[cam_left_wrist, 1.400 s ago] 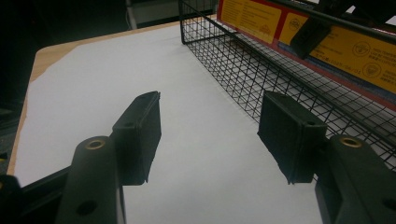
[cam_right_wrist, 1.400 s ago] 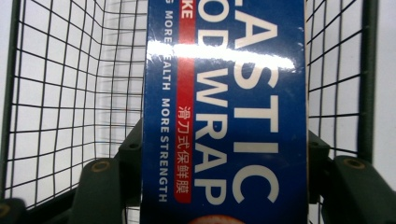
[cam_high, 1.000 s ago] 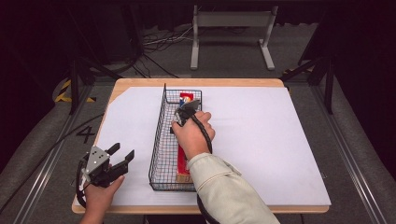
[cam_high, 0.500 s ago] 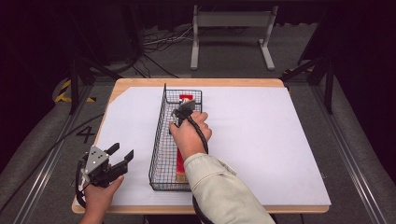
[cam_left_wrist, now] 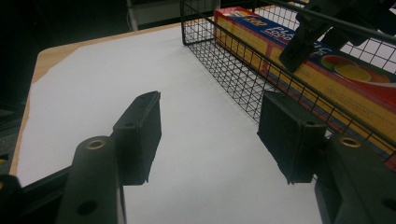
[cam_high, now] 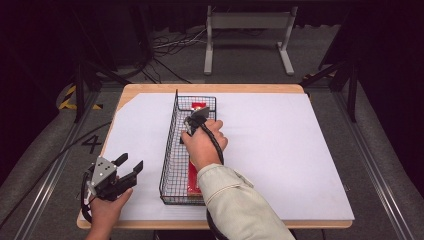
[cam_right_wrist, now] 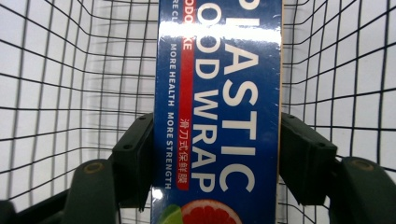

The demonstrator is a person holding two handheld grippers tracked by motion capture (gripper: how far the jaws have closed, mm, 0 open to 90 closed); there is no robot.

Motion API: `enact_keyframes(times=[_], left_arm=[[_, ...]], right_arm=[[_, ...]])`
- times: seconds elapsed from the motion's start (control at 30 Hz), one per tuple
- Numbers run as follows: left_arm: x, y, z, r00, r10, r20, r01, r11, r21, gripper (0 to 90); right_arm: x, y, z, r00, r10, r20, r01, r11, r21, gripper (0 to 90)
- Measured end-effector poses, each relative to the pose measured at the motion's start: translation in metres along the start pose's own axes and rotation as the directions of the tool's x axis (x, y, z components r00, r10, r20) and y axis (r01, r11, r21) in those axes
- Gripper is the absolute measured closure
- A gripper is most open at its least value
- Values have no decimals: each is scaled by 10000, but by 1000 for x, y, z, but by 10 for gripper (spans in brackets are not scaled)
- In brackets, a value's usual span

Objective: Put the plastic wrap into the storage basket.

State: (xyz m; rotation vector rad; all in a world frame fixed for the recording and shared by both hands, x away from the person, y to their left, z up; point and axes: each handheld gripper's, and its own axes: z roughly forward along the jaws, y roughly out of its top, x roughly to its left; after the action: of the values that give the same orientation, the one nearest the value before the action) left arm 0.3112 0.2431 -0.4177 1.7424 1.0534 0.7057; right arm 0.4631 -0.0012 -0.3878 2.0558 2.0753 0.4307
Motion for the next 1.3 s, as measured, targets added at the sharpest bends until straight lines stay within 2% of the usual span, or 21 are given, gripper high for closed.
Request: enact_keyframes(times=[0.2, 0.3, 0.4, 0.57, 0.77, 1.03, 1.3], left_arm=[[0, 0, 0, 10000, -2, -8, 2, 10000, -9, 396], [0, 0, 0, 10000, -4, -13, 4, 10000, -2, 397], [0, 0, 0, 10000, 7, -8, -7, 10000, -4, 396], [0, 0, 0, 10000, -1, -17, 1, 10000, -4, 396], [0, 0, 0, 10000, 11, -30, -11, 10000, 13, 396], [0, -1, -1, 10000, 25, -63, -25, 10000, 40, 396], [1, -1, -1, 10000, -20, -76, 20, 10000, 11, 396]], right_arm=[[-1, 0, -2, 9999, 61, -81, -61, 10000, -24, 350], [-2, 0, -4, 9995, 140, -283, -140, 9999, 6, 290], [-2, 2, -11, 9992, 175, -372, -178, 9998, -80, 278], [-6, 4, -24, 9994, -91, -328, 79, 9993, -363, 277], [-9, 5, -41, 9975, -313, -634, 269, 9973, -690, 273], [-14, 3, -67, 9903, -789, -1144, 640, 9896, -1289, 264], [-22, -1, -80, 9811, -1346, -1389, 1092, 9782, -1766, 227]])
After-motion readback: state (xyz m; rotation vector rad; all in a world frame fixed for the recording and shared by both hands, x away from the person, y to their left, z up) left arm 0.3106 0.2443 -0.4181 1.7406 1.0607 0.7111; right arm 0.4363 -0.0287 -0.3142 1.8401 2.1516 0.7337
